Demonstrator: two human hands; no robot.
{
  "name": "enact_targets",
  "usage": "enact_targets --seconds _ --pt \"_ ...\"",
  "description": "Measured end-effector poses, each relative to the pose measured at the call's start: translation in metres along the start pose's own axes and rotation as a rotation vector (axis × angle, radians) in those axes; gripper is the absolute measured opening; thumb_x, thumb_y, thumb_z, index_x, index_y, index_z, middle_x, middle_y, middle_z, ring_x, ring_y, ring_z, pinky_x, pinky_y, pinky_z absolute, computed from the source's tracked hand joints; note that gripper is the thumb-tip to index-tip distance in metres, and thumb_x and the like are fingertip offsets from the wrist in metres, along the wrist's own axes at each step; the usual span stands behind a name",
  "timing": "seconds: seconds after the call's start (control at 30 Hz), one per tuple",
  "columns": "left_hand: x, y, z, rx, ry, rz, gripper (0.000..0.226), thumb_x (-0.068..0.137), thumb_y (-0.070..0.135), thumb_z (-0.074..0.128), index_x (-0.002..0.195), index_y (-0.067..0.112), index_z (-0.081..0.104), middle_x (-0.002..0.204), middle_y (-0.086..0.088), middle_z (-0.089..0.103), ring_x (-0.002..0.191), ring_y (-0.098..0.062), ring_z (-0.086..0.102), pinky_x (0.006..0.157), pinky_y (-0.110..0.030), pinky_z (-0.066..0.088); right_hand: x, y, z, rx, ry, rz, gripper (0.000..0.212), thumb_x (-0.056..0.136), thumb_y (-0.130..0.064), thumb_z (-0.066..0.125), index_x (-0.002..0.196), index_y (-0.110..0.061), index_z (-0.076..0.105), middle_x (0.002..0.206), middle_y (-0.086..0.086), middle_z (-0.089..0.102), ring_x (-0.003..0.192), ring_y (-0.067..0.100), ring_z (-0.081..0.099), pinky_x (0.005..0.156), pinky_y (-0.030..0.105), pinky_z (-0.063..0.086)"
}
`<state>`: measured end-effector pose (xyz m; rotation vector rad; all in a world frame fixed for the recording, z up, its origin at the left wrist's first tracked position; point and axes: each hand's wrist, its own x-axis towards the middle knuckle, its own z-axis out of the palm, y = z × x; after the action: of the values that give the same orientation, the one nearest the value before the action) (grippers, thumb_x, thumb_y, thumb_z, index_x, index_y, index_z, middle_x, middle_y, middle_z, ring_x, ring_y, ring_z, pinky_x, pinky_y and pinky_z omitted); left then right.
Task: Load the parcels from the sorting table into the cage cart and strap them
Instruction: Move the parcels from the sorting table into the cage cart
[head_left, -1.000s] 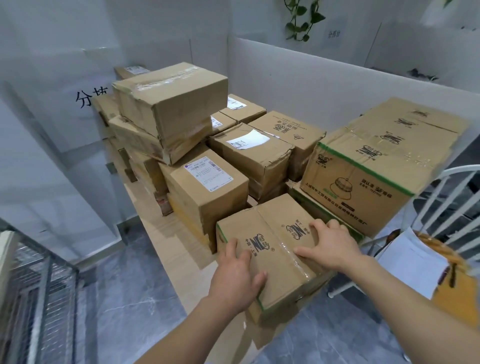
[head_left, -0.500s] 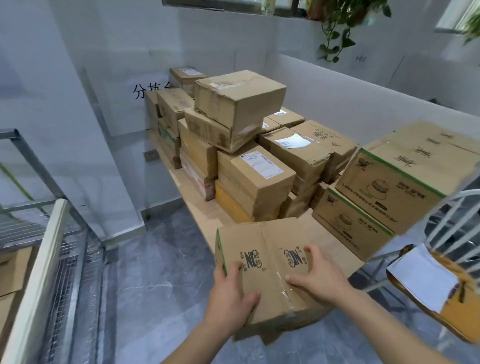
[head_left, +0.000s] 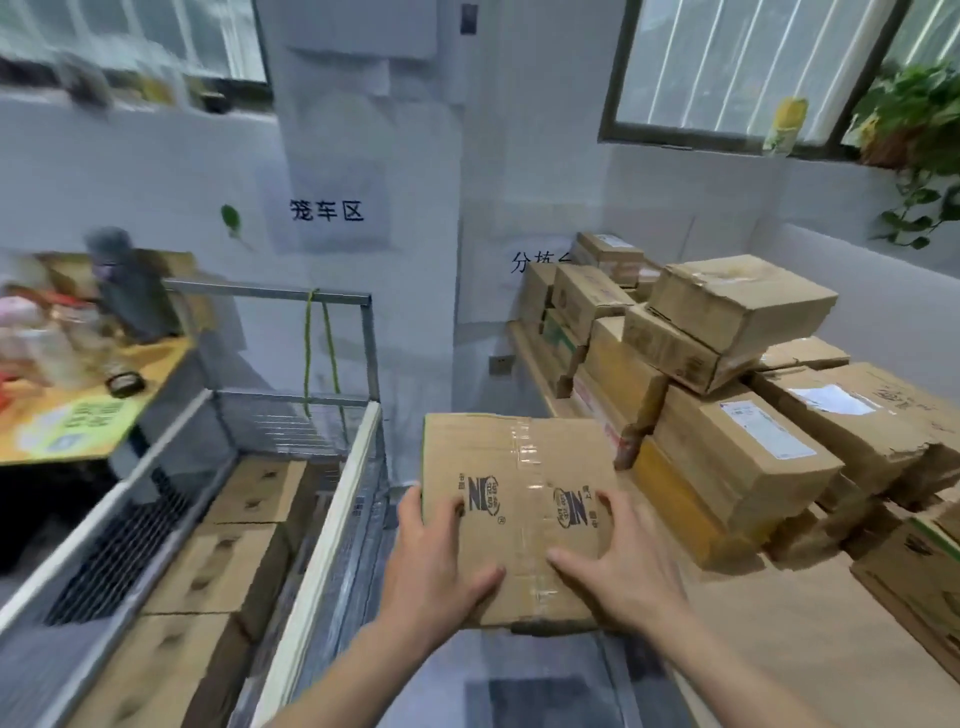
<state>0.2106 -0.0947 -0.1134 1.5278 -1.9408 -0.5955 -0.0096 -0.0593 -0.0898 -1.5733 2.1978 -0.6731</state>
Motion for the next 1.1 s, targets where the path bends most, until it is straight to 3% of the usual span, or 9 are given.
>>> enact_targets --seconds 0.27,0.5,0.8,0.9,1.1 --pt "0.024 -0.033 -0.144 0.070 0.457 -0.023 0.086 0.064 0.055 0.079 0.136 0.023 0.044 0.150 -0.007 0.024 0.124 -0.030 0.050 0.094 -0.039 0.047 0.050 -0.158 0.005 0.106 0.121 -0.444 0.096 0.062 -0.063 0.083 0.141 -0.031 0.038 0.133 0.000 0.043 0.119 0.019 0.050 0.100 0.038 0.046" --pt "0.024 -0.046 -0.228 0.208 0.733 -0.085 0.098 0.071 0.049 0.082 0.148 0.010 0.036 0.154 -0.015 0.024 0.138 -0.032 0.034 0.104 -0.042 0.041 0.077 -0.264 0.020 0.252 0.161 -0.741 0.090 0.064 -0.057 0.082 0.139 -0.026 0.042 0.131 -0.001 0.045 0.116 0.017 0.051 0.094 0.035 0.045" --pt "0.027 -0.059 -0.279 0.353 0.918 -0.245 0.102 0.074 0.056 0.076 0.152 0.015 0.026 0.155 -0.007 0.018 0.137 -0.025 0.035 0.104 -0.032 0.037 0.116 -0.355 0.049 0.373 0.038 -1.025 0.097 0.066 -0.058 0.081 0.144 -0.022 0.037 0.139 0.002 0.042 0.122 0.021 0.047 0.098 0.043 0.048" --pt "0.026 -0.058 -0.285 0.376 0.956 -0.319 0.103 0.076 0.056 0.075 0.154 0.016 0.022 0.157 -0.004 0.013 0.138 -0.022 0.030 0.102 -0.026 0.029 0.124 -0.377 0.059 0.409 -0.003 -1.097 0.097 0.066 -0.057 0.082 0.144 -0.022 0.036 0.139 0.003 0.041 0.122 0.021 0.047 0.097 0.045 0.049" --pt "0.008 -0.061 -0.294 0.436 1.048 -0.469 0.103 0.076 0.054 0.076 0.155 0.016 0.022 0.158 -0.004 0.012 0.142 -0.023 0.026 0.109 -0.031 0.030 0.123 -0.412 0.085 0.444 -0.100 -1.221 0.097 0.067 -0.061 0.079 0.143 -0.024 0.033 0.139 0.004 0.040 0.120 0.021 0.048 0.091 0.044 0.052"
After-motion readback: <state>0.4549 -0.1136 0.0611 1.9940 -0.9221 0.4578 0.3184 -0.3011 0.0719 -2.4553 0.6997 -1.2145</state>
